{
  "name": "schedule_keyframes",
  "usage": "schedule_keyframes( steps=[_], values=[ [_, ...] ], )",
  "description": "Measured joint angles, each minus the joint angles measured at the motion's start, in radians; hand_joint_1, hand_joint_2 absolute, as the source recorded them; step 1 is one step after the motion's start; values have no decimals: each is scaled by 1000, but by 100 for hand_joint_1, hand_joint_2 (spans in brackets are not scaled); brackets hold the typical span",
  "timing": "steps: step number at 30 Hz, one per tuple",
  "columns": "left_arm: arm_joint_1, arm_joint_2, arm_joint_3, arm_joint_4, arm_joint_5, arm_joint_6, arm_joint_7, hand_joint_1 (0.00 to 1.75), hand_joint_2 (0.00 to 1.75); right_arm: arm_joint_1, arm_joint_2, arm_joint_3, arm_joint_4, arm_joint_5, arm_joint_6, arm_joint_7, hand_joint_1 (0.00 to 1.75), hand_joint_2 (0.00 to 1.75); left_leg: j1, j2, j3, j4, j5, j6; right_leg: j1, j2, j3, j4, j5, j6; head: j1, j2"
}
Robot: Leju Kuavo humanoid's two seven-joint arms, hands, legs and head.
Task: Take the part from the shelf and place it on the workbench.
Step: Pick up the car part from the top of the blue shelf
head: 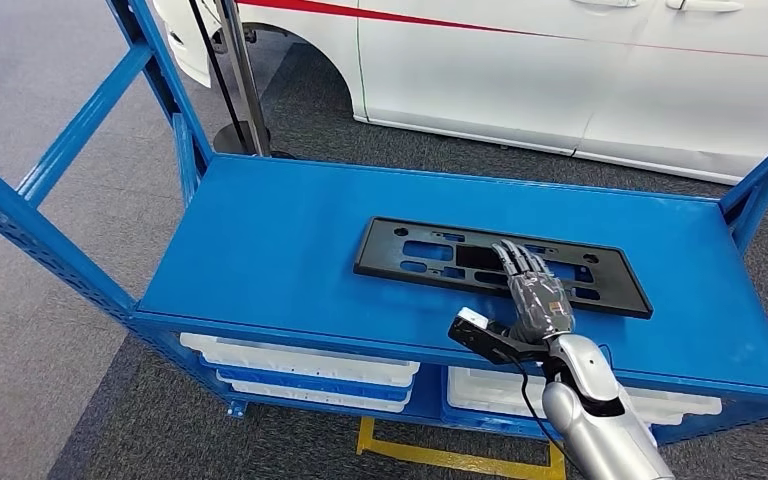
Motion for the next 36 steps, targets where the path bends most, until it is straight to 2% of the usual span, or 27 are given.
schedule_keyframes(
  steps=[8, 14, 18, 23, 25, 36],
  values=[
    [0, 0, 0, 0, -8, 0, -1, 0, 0, -14, 8, 0, 24, 23, -25, 18, 0, 175, 0, 0, 0, 0, 0, 0, 0, 0, 0, 0, 0, 0, 0, 0],
    [0, 0, 1, 0, -40, -8, -3, 0, 0, -60, 25, -34, 152, 156, -181, 71, 0, 175, 0, 0, 1, 0, 0, 0, 0, 0, 0, 0, 0, 0, 0, 0],
    [0, 0, 3, 0, -50, -8, -6, 0, 0, -81, 27, -80, 240, 243, -264, 113, 167, 175, 0, 0, 1, 0, 0, 0, 0, 0, 1, 0, 0, 0, 0, 0],
    [0, 0, 11, 0, -52, -8, -8, 0, 0, -68, 27, -132, 297, 305, -336, 161, 159, 175, -1, 0, 1, 0, 0, 0, 0, 0, 1, 0, 0, 0, 0, 0],
    [0, 0, 15, 0, -52, -7, -8, 0, 0, -60, 27, -147, 311, 308, -345, 163, 161, 175, -1, 1, 1, 0, 0, 0, 0, 0, 1, 0, 0, 0, 0, 0],
    [0, 0, 30, 0, -51, -5, -8, 0, 0, -33, 27, -191, 321, 323, -325, 151, 168, 175, -1, 0, 2, 0, 0, 0, 0, 0, 1, 0, 0, 0, 0, 0]
  ],
)
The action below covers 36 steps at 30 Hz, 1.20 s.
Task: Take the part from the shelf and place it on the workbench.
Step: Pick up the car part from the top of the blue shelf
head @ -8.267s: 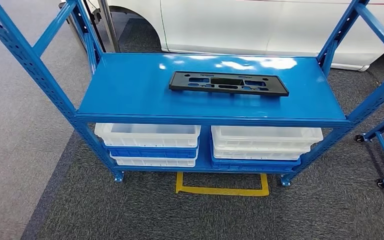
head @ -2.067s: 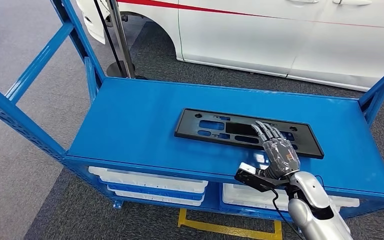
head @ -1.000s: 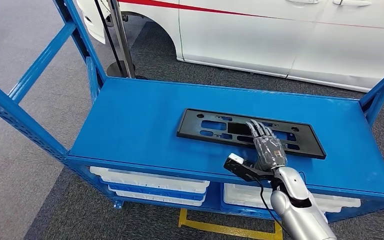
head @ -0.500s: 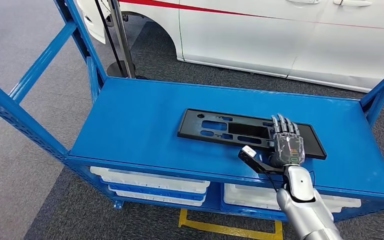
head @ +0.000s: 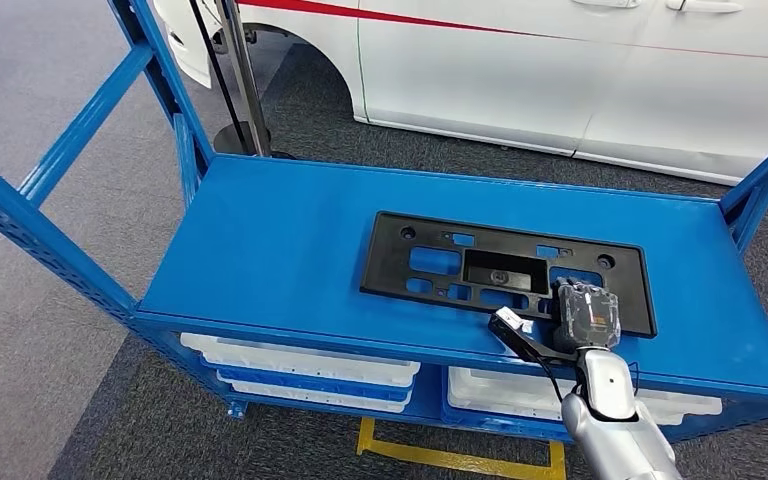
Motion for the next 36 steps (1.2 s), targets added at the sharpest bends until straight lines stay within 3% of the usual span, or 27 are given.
schedule_keyframes(
  steps=[8, 12, 27, 36],
  values=[
    [0, 0, 3, 0, -1, 1, 3, 0, 0, 8, 0, -16, -10, 0, 7, -7, 168, 175, 0, 0, 0, 0, 0, 0, 0, 0, 0, 0, 0, 0, 0, 0],
    [0, 0, 6, 0, 3, 1, -1, 0, 175, 13, 0, -22, -16, 0, 10, -13, 168, 175, 0, 0, 0, 0, 0, 0, 0, 0, 0, 0, 0, 0, 0, 0],
    [0, 0, 33, 0, 11, 6, -16, 0, 175, 47, 1, -49, -66, -38, -4, -70, 169, 175, 0, 0, 0, 0, 0, 0, 0, 0, 0, 0, 0, 0, 0, 0],
    [0, 0, 48, 0, -2, 22, 1, 0, 175, 156, 13, -59, -291, -129, -18, -160, 169, 175, -1, 0, -1, 1, -1, 0, -5, 0, -1, 0, 0, 0, 0, 0]
  ],
)
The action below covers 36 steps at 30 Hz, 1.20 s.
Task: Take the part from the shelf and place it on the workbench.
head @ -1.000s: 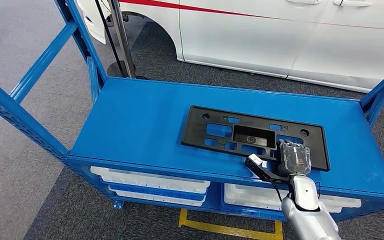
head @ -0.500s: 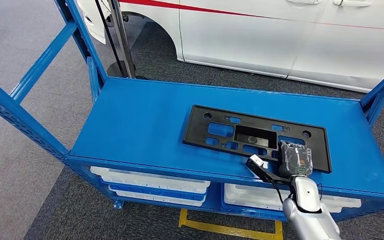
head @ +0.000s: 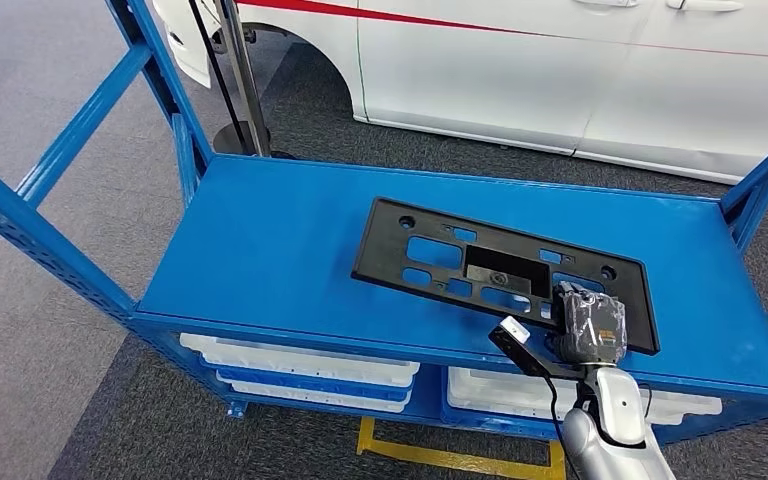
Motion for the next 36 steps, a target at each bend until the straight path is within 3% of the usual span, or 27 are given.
schedule_keyframes(
  steps=[8, 12, 14, 16, 17, 18, 19, 22, 24, 27, 29, 30, 33, 34, 35, 36],
  values=[
    [0, 0, 7, 0, -9, 2, 6, 0, 175, 70, -2, 12, -211, -48, 58, -35, 169, 175, -6, 0, 0, 3, -3, 5, -5, 0, 0, 0, 0, 6, 0, 0],
    [-1, 0, 7, 0, -14, 0, 7, 0, 175, 82, -6, 16, -251, -49, 58, -42, 169, 175, -3, 2, 2, -5, 8, 16, -6, 1, 1, 4, -4, 18, 0, 0],
    [-2, -1, 7, 0, -18, -3, 8, 0, 175, 87, -13, 18, -265, -50, 57, -45, 169, 175, 2, 4, 4, -17, 18, 24, -5, 2, -17, 55, -51, 24, 0, 0],
    [-2, -1, 7, 0, -20, -4, 9, 0, 175, 93, -19, 21, -273, -52, 56, -50, 169, 175, 3, 6, 1, -18, 21, 27, -8, 1, -59, 171, -125, 28, 1, 0],
    [-2, -1, 7, 0, -21, -5, 9, 0, 175, 97, -21, 22, -275, -53, 55, -52, 169, 175, 3, 6, -1, -16, 22, 26, -9, 1, -79, 228, -151, 30, 1, 0],
    [-2, -1, 7, 0, -22, -5, 10, 0, 175, 101, -23, 23, -276, -54, 55, -53, 169, 175, 3, 6, -5, -13, 22, 26, -11, 1, -87, 259, -158, 32, 0, 0],
    [-2, -2, 7, 0, -22, -5, 11, 0, 175, 105, -25, 24, -277, -54, 55, -54, 169, 175, 3, 6, -8, -9, 23, 25, -13, 0, -78, 256, -146, 33, 0, 0],
    [-3, -2, 7, 0, -23, -5, 13, 0, 175, 108, -31, 26, -284, -57, 55, -57, 169, 175, 4, 5, -17, 2, 24, 21, -16, -1, 24, 86, -62, 29, 0, 0],
    [-3, -3, 7, 0, -23, -5, 13, 0, 175, 108, -32, 27, -288, -58, 55, -57, 169, 175, 3, 5, -18, 5, 24, 19, -16, -1, 56, 29, -45, 27, 0, 0],
    [-3, -3, 7, 0, -23, -5, 13, 0, 175, 108, -32, 27, -288, -59, 55, -57, 169, 175, 3, 5, -18, 5, 24, 19, -16, -1, 58, 25, -47, 27, 0, 0],
    [-3, -3, 7, 0, -23, -5, 14, 0, 175, 110, -35, 28, -294, -63, 56, -58, 169, 175, 3, 4, -22, 6, 31, 6, -9, 0, 59, 12, -46, 21, 0, 0],
    [-3, -3, 7, 0, -23, -5, 15, 0, 175, 112, -37, 28, -298, -66, 56, -59, 169, 175, 4, 4, -27, 11, 27, -5, -8, -1, 57, 3, -40, 11, 0, 0],
    [-2, -3, 10, 0, -24, -4, 16, 0, 175, 118, -41, 29, -303, -73, 58, -59, 169, 175, 13, 4, -92, 206, -114, -42, -12, -9, 18, -4, -2, -21, -1, 0],
    [-2, -3, 12, 0, -25, -4, 17, 0, 175, 121, -42, 29, -304, -73, 59, -59, 169, 175, 17, 5, -106, 274, -152, -48, -12, -11, 2, -1, 7, -23, -2, 0],
    [-2, -3, 12, 0, -25, -4, 17, 0, 175, 123, -42, 29, -304, -73, 59, -59, 169, 175, 19, 5, -95, 282, -146, -50, -12, -11, -9, 3, 13, -22, -2, 0],
    [-3, -3, 13, 0, -25, -4, 17, 0, 175, 124, -42, 29, -304, -73, 59, -59, 169, 175, 20, 5, -64, 251, -123, -50, -12, -12, -20, 7, 19, -19, -2, 0]
  ],
)
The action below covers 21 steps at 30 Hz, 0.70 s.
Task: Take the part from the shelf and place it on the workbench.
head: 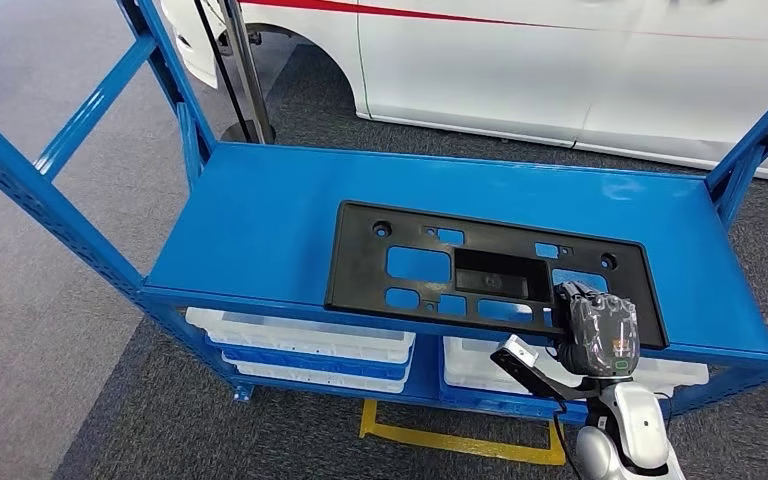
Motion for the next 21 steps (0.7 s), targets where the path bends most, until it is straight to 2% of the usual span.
schedule_keyframes(
  steps=[1, 3, 4, 5, 7, 8, 9, 10, 12, 13, 14, 15, 16, 17, 18, 19, 20, 21],
  values=[
    [-1, 0, 0, 0, 0, 0, 0, 0, 175, 1, 0, 0, 0, 0, 0, 0, 169, 175, 1, 0, 47, -63, 27, 1, 0, 0, -9, 4, 5, 3, 0, 0],
    [-3, 0, 1, 0, -1, 1, 0, 0, 175, 1, -1, 0, -3, -4, 2, 0, 169, 175, 0, -1, 138, -200, 51, 7, 1, 0, -23, 12, 14, 13, 0, 0],
    [-3, 0, 1, 0, -1, 1, 0, 0, 175, 1, -2, 0, -4, -7, 4, -1, 169, 175, -2, -1, 161, -241, 52, 10, 1, -1, -26, 13, 20, 19, 1, 0],
    [-4, 0, 2, 0, -2, 1, 0, 0, 175, 1, -2, 0, -4, -11, 5, -3, 169, 175, -5, -2, 166, -257, 49, 14, 1, -1, -28, 12, 27, 26, 1, 0],
    [-4, 0, 4, 0, -2, 1, 0, 0, 175, 1, -4, 0, -5, -18, 9, -6, 169, 175, -5, 0, 157, -265, 65, 25, -1, 0, -29, 8, 38, 39, 1, 0],
    [-5, -1, 5, 0, -2, 1, 0, 0, 175, 1, -5, 1, -5, -22, 12, -8, 169, 175, -3, 2, 152, -270, 75, 34, -1, 2, -33, 14, 26, 44, 2, 0],
    [-7, -1, 6, 0, -3, 1, 0, 0, 175, 1, -7, 1, -5, -26, 16, -8, 169, 175, -1, 5, 144, -274, 87, 44, -2, 4, -42, 36, -3, 49, 2, 0],
    [-8, -2, 7, 0, -3, 1, 0, 0, 175, 1, -8, 2, -5, -29, 19, -8, 169, 175, 0, 7, 134, -277, 99, 51, -3, 5, -56, 77, -48, 53, 2, 0],
    [-9, -2, 9, 0, -4, 1, 0, 0, 175, 2, -11, 3, -4, -34, 24, -9, 169, 175, -3, 7, 106, -274, 120, 58, -3, 7, -88, 198, -138, 59, 2, 0],
    [-8, -2, 10, 0, -4, 1, 0, 0, 175, 2, -11, 4, -4, -38, 27, -9, 169, 175, -4, 8, 90, -271, 129, 58, -3, 7, -95, 250, -157, 61, 2, 0],
    [-8, -2, 10, 0, -4, 1, 0, 0, 175, 2, -11, 4, -4, -42, 30, -9, 169, 175, -6, 8, 75, -267, 137, 58, -2, 7, -90, 274, -152, 61, 2, 0],
    [-8, -2, 11, 0, -4, 1, 0, 0, 175, 2, -11, 5, -4, -46, 34, -9, 169, 175, -7, 8, 60, -262, 144, 56, -2, 7, -69, 265, -131, 60, 2, 0],
    [-8, -2, 11, 0, -4, 1, 0, 0, 175, 2, -11, 5, -4, -49, 37, -9, 169, 175, -7, 7, 46, -256, 150, 55, -2, 7, -28, 220, -102, 56, 2, 0],
    [-8, -2, 11, 0, -4, 1, 0, 0, 175, 2, -11, 5, -4, -51, 38, -9, 169, 175, -8, 7, 35, -250, 156, 53, 0, 7, 22, 151, -86, 51, 2, 0],
    [-9, -3, 11, 0, -4, 1, 0, 0, 175, 1, -11, 5, -5, -52, 39, -9, 169, 175, -9, 6, 26, -245, 162, 49, 2, 8, 69, 79, -82, 45, 1, 0],
    [-9, -3, 11, 0, -4, 1, 0, 0, 175, 0, -11, 5, -5, -52, 39, -9, 169, 175, -11, 6, 21, -243, 168, 45, 5, 9, 104, 24, -84, 39, 1, 0],
    [-9, -3, 11, 0, -4, 1, 0, 0, 175, -1, -11, 5, -6, -52, 39, -10, 169, 175, -11, 5, 19, -243, 175, 40, 8, 10, 120, -8, -91, 34, 1, 0],
    [-8, -4, 11, 0, -4, 1, 0, 0, 175, -2, -12, 6, -7, -52, 39, -10, 169, 175, -11, 5, 17, -246, 184, 34, 11, 10, 123, -18, -90, 30, 1, 0]
  ],
)
